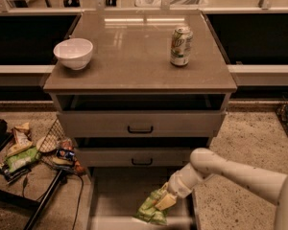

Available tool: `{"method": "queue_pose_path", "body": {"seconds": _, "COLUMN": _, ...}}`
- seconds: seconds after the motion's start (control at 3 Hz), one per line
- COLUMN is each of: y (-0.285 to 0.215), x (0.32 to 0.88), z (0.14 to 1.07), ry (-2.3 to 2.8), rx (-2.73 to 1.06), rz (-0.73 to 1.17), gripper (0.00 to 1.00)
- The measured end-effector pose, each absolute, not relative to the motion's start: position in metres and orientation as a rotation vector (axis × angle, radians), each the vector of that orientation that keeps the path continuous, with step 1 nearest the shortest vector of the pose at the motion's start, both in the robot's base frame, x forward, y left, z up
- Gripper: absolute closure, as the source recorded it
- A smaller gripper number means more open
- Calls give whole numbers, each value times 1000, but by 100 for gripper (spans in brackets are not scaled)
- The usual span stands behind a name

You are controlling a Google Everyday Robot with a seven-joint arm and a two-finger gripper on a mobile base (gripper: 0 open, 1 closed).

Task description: Pick green jalapeno chip bag from bottom drawer and place on counter

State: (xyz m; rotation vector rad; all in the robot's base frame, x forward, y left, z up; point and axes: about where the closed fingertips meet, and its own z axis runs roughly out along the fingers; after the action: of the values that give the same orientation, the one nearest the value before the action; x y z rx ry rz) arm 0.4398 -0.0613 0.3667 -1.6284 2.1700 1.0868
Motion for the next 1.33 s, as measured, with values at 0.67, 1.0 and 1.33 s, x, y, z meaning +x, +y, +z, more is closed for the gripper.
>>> {"method": "queue_pose_path", "body": {"seconds": 0.67, "y": -115, "x": 487, "z": 519, "ry": 2014, "rx": -1638, "rz": 1068, "gripper": 100}}
{"method": "queue_pose_path", "body": {"seconds": 1.0, "y": -111, "x": 497, "z": 588, "ry": 1929, "rx": -1678, "rz": 1052, "gripper": 100}}
{"method": "queue_pose_path", "body": {"seconds": 1.33, "y": -101, "x": 492, "z": 664, "ry": 1895, "rx": -1686, "rz": 1003, "gripper": 100}}
